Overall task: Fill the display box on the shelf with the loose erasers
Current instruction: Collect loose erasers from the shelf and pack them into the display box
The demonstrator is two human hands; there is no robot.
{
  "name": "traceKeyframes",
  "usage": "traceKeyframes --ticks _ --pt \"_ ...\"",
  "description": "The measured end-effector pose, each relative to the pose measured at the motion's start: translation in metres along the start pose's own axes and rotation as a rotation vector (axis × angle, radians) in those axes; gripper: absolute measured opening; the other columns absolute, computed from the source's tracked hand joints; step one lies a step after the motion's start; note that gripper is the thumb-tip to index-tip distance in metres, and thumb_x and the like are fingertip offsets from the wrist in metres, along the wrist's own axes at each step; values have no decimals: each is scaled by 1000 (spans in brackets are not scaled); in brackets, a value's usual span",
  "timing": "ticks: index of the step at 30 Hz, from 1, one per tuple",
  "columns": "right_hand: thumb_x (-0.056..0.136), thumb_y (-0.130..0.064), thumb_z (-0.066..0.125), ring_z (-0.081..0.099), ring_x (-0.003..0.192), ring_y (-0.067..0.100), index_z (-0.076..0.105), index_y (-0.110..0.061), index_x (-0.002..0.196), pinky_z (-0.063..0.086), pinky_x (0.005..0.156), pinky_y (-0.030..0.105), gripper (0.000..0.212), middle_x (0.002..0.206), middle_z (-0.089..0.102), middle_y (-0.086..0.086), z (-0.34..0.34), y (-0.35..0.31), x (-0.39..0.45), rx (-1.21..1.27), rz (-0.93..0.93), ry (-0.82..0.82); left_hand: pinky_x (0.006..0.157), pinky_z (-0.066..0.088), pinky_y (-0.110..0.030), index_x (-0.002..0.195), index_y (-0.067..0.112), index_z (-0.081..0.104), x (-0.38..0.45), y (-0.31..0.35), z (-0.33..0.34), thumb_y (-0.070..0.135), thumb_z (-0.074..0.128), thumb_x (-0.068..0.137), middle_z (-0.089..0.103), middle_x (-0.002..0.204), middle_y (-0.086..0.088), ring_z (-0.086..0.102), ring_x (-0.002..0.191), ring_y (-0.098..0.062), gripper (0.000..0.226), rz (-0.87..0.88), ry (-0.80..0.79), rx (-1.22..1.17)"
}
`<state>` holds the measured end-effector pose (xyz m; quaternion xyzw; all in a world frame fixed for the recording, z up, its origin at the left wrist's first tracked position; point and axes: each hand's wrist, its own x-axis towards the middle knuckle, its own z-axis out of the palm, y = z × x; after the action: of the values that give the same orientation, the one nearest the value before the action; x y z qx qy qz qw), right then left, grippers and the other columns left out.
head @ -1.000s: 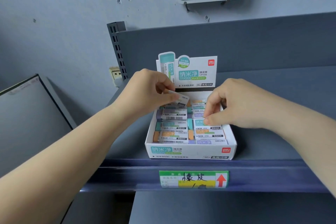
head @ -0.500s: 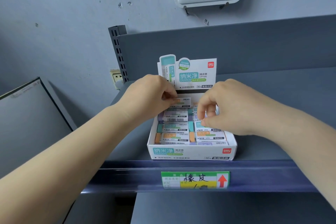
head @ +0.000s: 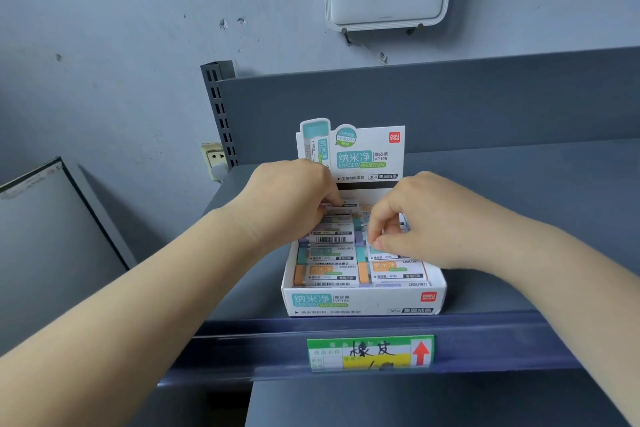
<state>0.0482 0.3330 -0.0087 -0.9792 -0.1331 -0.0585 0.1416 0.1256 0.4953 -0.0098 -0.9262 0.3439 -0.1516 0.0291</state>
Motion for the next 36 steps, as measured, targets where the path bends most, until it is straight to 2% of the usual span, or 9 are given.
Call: traceKeyframes --ticks 5,9,11,15,19,22,25,32,36 --pt "81 -25 61 54 73 2 71 -31 78 49 70 28 12 76 65 -12 2 2 -2 -1 31 96 64 44 -27 105 39 67 0 -2 1 19 46 89 66 107 10 60 94 -21 33 -12 24 -45" --pt "82 -28 61 47 61 -13 68 -33 81 31 55 16 8 71 58 -17 2 4 -4 23 65 230 58 46 -25 92 27 70 -1 -3 0 20 48 87 69 93 6 60 76 -23 23 -13 92 -79" --pt "83 -29 61 46 58 -5 67 -30 83 31 57 18 6 69 55 -17 0 5 -5 2 88 322 54 44 -25 87 22 68 -1 0 -4 20 47 87 68 90 3 59 71 -24 22 10 162 -53" --pt "84 -26 56 51 77 11 63 -25 85 38 68 26 7 78 58 -11 -9 5 -11 -127 126 483 60 46 -26 97 25 69 2 13 -19 22 45 89 65 103 4 61 82 -24 25 58 281 -22" --pt "87 -28 51 47 87 15 58 -22 91 34 71 27 10 84 54 -10 -23 15 -28 -289 132 564 71 45 -30 107 25 67 10 36 -34 24 48 90 63 109 4 58 95 -22 25 114 362 -20" --pt "89 -29 46 49 94 18 57 -20 99 31 72 28 17 93 58 -6 -36 33 -47 -446 142 544 83 44 -34 109 20 62 20 65 -42 26 48 89 62 110 1 55 104 -24 26 161 369 29" --pt "91 -31 42 50 97 21 55 -18 105 30 73 30 23 100 60 -3 -49 58 -68 -571 169 488 82 39 -34 113 15 56 35 105 -48 27 47 88 59 111 -2 53 105 -26 29 183 370 55" --pt "91 -31 42 50 99 24 53 -17 104 26 73 32 22 100 58 0 -78 133 -143 -684 236 417 76 31 -29 121 17 47 67 216 -47 27 42 88 54 113 0 50 103 -23 35 255 373 90" --pt "90 -31 42 50 98 24 54 -16 101 30 76 34 22 100 58 0 -93 178 -194 -701 296 397 79 35 -30 120 16 48 83 281 -42 27 43 88 55 114 1 51 102 -23 34 290 366 61"
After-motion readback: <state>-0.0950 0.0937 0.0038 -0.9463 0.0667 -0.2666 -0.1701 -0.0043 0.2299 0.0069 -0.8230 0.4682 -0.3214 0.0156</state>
